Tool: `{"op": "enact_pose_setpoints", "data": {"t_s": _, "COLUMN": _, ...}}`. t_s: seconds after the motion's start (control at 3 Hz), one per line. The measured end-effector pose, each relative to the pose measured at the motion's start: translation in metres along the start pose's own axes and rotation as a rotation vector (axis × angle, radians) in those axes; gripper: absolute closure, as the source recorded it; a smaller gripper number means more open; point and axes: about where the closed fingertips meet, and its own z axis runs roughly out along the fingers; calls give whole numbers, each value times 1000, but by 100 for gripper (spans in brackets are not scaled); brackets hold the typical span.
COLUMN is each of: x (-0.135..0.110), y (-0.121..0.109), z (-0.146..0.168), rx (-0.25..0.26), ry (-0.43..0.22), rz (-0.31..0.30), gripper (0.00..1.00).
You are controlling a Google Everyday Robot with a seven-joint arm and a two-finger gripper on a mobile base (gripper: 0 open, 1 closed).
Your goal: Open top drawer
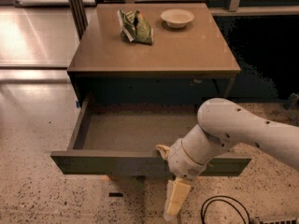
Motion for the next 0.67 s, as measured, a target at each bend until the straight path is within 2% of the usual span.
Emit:
{"op": "enact_pose_setpoints", "data": {"t_s": 0.33, "x": -3, "y": 6, "z": 1, "rx": -25, "ry": 2, "rz": 4, "gripper": 0}}
{"op": "enact_pose_setpoints", "data": {"t_s": 0.67, "x": -12, "y": 23, "z": 6, "rx": -92, "ry": 7, "rz": 6, "gripper": 0}}
